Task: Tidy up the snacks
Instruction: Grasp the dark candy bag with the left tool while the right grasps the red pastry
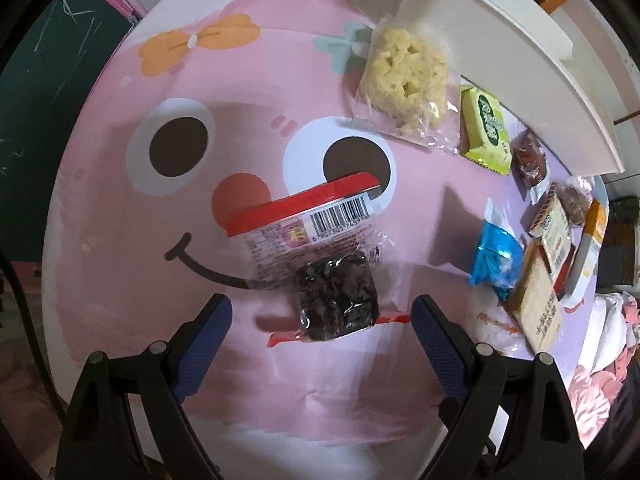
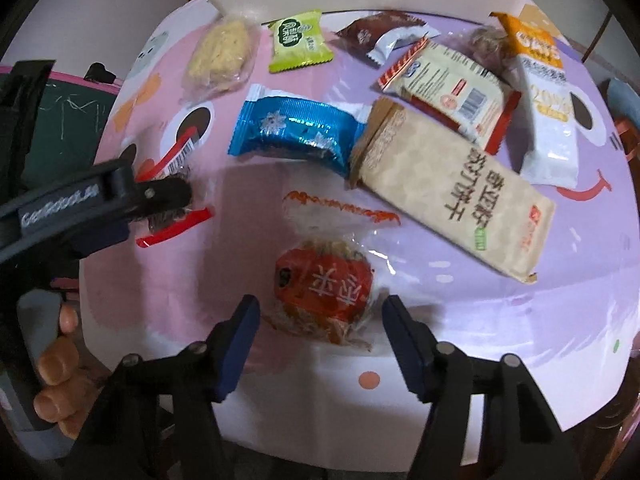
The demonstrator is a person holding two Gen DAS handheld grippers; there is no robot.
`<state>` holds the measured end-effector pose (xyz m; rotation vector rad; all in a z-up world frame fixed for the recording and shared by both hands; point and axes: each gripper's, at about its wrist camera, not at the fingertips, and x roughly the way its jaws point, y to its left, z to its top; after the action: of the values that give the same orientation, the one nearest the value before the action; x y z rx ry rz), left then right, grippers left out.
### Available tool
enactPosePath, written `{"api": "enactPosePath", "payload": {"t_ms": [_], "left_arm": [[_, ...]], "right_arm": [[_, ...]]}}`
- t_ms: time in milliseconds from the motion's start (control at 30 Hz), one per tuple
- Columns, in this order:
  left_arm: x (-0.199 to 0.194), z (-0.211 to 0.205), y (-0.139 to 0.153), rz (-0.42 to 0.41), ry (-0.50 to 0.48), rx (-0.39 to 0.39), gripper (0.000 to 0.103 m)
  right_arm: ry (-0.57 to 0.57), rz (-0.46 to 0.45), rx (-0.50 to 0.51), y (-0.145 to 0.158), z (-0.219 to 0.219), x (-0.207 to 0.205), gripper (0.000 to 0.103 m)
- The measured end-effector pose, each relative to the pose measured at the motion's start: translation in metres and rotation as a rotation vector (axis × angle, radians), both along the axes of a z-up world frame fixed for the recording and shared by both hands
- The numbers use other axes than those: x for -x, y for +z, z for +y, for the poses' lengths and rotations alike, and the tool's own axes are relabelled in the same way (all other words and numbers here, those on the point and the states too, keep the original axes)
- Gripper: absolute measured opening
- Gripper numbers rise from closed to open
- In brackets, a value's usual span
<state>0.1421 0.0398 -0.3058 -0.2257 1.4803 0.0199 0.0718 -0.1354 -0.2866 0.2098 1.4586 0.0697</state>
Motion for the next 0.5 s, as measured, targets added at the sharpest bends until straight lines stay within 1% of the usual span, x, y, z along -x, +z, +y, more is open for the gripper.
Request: {"api": "enactPosePath", "payload": {"t_ms": [33,100,167,233,333,367,400,500], "left_arm": [[-0.002,-0.003,-0.002,0.004,-0.005,-0.008,0.085],[-0.002,-0.004,-0.006,0.016,-0.009,-0.004,0.076],[0.0,-0.006,-0.005,0.004,-0.018,-0.044,0.067],[0.0,-0.007,-0.005,-0.009,-0.032,-0.052,0.067],[0.003,-0.006,-0.002,-0.042,-0.042,-0.084,0.062],[0.004,-0.007,0.0,-0.057,-0.055,-0.087,0.058],[0.004,-0.008,0.002,-0.067,-0.066,-0.091,0.045],[0.008,-0.012,0.005,-0.084,-0.11,-0.121,0.044]], "right_arm": [[0.009,-0.007,0.007,0.0,0.002,0.0,0.06],[0.038,-0.02,0.023,0.001,0.006,0.002,0.058],[0.055,-0.029,0.028,-0.001,0.007,0.002,0.054],[0.073,-0.033,0.022,-0.001,0.009,0.003,0.052],[0.08,-0.034,0.011,-0.001,0.008,0.002,0.05],[0.086,-0.035,0.011,-0.001,0.007,0.002,0.049],[0.09,-0.035,0.009,-0.001,0.007,0.002,0.049],[0.101,-0.037,0.005,0.001,0.006,0.007,0.048]]}}
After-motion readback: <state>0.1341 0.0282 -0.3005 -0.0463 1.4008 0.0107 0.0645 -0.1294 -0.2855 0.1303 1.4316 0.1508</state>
